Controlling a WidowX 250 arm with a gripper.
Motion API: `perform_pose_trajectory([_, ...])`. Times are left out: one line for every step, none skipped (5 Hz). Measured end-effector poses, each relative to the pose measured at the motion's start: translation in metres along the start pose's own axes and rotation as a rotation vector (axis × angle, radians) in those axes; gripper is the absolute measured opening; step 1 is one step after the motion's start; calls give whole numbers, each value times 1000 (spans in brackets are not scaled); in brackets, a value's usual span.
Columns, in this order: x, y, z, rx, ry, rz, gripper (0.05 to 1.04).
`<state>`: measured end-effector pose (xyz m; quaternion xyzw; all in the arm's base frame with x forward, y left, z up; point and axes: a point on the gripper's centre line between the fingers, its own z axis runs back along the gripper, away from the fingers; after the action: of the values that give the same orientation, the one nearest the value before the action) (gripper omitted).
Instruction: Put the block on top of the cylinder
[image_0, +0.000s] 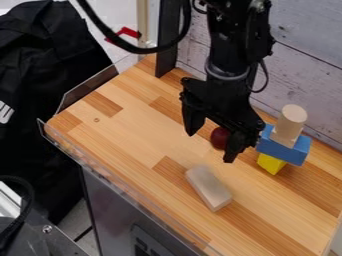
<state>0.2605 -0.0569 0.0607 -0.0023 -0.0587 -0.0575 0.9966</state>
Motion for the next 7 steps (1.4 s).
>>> perform_pose_trajectory([-5,0,-6,3,27,0,999])
perform_pose_trajectory([-11,2,-14,93,-34,223,999])
perform_pose_trajectory([-4,-9,-17,7,-70,338,999])
perform_pose_trajectory([1,-6,-21,-14,-93,487,999])
perform_pose_trajectory([3,-5,-23,-23,-122,636,999])
perform_pose_trajectory([2,1,-25,43,-150,846,999])
perform_pose_trajectory([-6,2,-31,121,-113,1056,999])
